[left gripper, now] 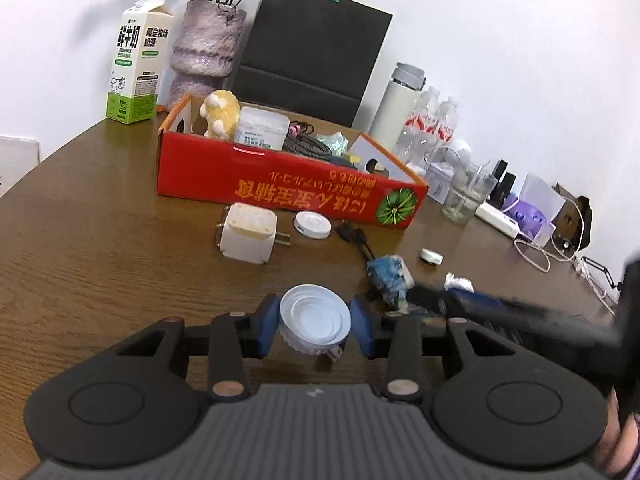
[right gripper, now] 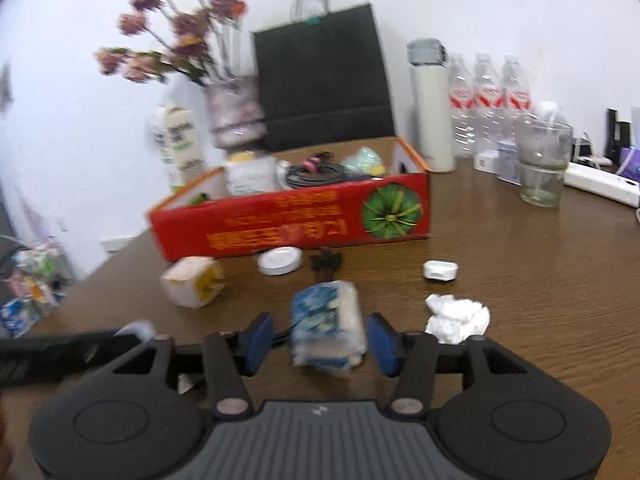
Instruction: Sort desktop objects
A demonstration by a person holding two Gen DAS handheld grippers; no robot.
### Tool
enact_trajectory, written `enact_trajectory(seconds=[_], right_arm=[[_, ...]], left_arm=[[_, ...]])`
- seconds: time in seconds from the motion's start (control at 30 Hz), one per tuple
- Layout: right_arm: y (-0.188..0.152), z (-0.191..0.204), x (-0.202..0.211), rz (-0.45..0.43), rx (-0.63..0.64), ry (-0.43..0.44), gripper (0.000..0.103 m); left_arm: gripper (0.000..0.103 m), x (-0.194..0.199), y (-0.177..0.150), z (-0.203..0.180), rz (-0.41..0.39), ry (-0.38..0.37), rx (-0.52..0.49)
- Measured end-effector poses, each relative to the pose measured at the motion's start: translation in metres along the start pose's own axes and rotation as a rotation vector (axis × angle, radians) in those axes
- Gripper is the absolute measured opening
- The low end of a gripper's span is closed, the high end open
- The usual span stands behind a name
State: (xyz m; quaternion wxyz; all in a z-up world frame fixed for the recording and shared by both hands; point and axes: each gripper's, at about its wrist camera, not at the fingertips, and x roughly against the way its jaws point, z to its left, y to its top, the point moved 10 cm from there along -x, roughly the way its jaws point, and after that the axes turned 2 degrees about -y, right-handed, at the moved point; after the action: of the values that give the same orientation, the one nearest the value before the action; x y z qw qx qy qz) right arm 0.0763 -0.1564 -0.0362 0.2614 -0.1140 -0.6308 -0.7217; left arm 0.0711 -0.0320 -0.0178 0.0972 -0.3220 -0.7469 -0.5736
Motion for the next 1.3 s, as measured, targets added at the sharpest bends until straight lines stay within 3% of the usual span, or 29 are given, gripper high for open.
enact_trajectory(seconds=[0.13,0.3,0.43,0.47,0.6,0.63,0.7,0.77,0.83,0.93,1.0,1.07,1.1,1.17,1.3], right_arm=[[-0.016,0.02,0.013,0.027,0.128,0.049,0.056],[-0.019,0.055,0.021,-0.013,0.296,0.105,0.055],[-0.017,0.065,0.024,-0.035,0.325,0.139,0.047],[-0.018,0.067,0.025,-0.035,0.333,0.155,0.039],[-0.017,0.064,0.024,-0.013,0.339,0.118,0.039],[-0.018,0.061,0.021,-0.001,0.349,0.086,0.039],[-0.015,0.05,0.017,0.023,0.387,-0.001,0.039],[-0.011,0.041,0.017,0.038,0.526,-0.107,0.038],[-0.006,0.033,0.016,0.064,0.77,-0.229,0.039],[-0.009,0.017,0.006,0.152,1.26,-0.375,0.039],[-0.023,0.007,-0.004,0.234,1.548,-0.387,0.039],[-0.041,-0.004,-0.013,0.329,1.748,-0.359,0.038],[-0.049,-0.007,-0.017,0.359,1.819,-0.341,0.038],[-0.056,-0.006,-0.02,0.372,1.844,-0.309,0.038],[-0.055,-0.001,-0.02,0.294,1.886,-0.333,0.039]], left_arm=[[0.04,-0.006,0.003,-0.011,0.026,-0.044,0.022],[0.04,-0.014,-0.002,-0.035,0.092,-0.207,0.092],[0.04,-0.02,-0.015,-0.038,0.167,-0.278,0.149],[0.04,-0.021,-0.016,-0.036,0.174,-0.286,0.165],[0.039,-0.024,-0.017,-0.025,0.197,-0.343,0.28],[0.044,-0.025,-0.016,-0.022,0.188,-0.334,0.291],[0.065,-0.022,-0.011,-0.013,0.144,-0.275,0.298],[0.065,-0.016,-0.008,-0.007,0.115,-0.228,0.254],[0.065,-0.015,-0.005,-0.005,0.106,-0.182,0.208],[0.067,-0.013,-0.007,-0.004,0.095,-0.096,0.119],[0.067,-0.012,-0.01,-0.003,0.093,-0.073,0.094],[0.067,-0.011,-0.013,-0.004,0.095,-0.085,0.104],[0.068,-0.011,-0.013,-0.003,0.094,-0.089,0.102],[0.068,-0.009,-0.014,-0.003,0.091,-0.077,0.087],[0.071,-0.007,-0.017,-0.004,0.095,-0.075,0.045]])
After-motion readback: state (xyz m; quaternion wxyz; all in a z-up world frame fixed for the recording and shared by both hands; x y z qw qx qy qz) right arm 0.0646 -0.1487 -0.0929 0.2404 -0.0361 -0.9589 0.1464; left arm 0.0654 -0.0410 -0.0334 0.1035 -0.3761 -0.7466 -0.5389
